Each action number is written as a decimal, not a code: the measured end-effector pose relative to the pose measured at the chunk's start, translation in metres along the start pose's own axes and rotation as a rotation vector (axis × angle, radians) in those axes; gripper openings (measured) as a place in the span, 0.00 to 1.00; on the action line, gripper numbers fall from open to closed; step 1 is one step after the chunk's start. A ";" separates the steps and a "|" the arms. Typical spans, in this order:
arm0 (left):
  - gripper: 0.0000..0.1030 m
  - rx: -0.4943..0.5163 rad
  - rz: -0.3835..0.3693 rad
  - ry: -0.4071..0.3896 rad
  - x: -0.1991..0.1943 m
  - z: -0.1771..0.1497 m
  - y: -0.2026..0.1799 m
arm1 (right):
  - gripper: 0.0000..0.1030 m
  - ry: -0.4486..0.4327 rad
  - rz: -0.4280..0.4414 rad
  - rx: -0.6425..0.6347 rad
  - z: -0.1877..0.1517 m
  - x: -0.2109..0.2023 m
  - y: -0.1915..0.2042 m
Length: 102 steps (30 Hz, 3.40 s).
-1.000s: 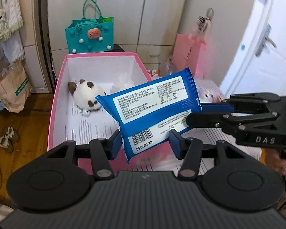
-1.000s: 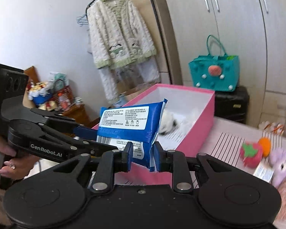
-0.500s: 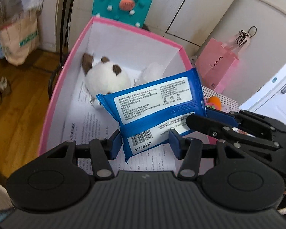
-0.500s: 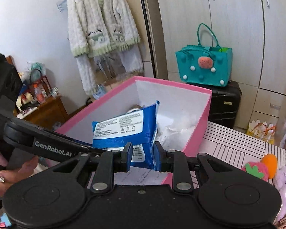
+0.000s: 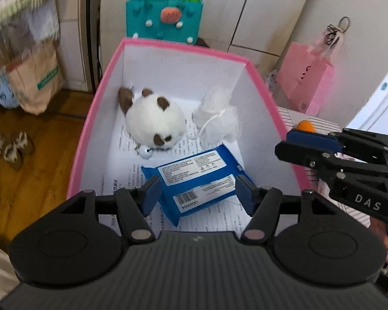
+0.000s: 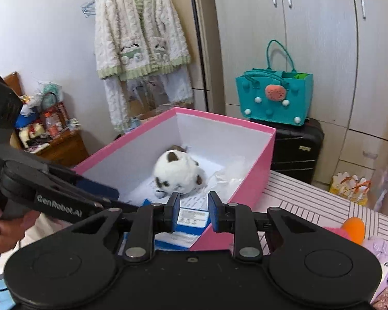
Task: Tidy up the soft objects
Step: 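Open the left gripper and withdraw it from the box, then move the right tool to the pink floral scrunchie while the left tool approaches the white tissue pack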
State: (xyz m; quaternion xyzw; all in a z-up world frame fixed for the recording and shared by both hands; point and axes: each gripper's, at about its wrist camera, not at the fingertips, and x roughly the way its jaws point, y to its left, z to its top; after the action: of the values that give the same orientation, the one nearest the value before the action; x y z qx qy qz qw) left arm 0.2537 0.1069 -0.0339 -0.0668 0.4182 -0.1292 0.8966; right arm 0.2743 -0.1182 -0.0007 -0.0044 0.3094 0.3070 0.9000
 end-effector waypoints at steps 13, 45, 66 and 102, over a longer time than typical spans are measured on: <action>0.64 0.264 0.042 -0.034 -0.095 -0.026 -0.053 | 0.34 0.044 0.157 -0.084 -0.001 -0.068 0.024; 0.76 0.529 -0.162 -0.001 -0.125 -0.116 -0.152 | 0.63 0.102 0.016 -0.016 -0.117 -0.220 -0.013; 0.82 0.432 -0.218 -0.068 -0.007 -0.112 -0.174 | 0.84 0.066 -0.137 0.128 -0.185 -0.162 -0.133; 0.65 0.298 -0.075 -0.181 0.129 -0.080 -0.233 | 0.93 0.039 -0.258 0.164 -0.169 -0.081 -0.204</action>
State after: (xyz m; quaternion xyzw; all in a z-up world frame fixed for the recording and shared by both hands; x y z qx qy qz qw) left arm 0.2303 -0.1546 -0.1267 0.0401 0.3091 -0.2164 0.9252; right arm 0.2442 -0.3618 -0.1294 0.0234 0.3477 0.1625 0.9231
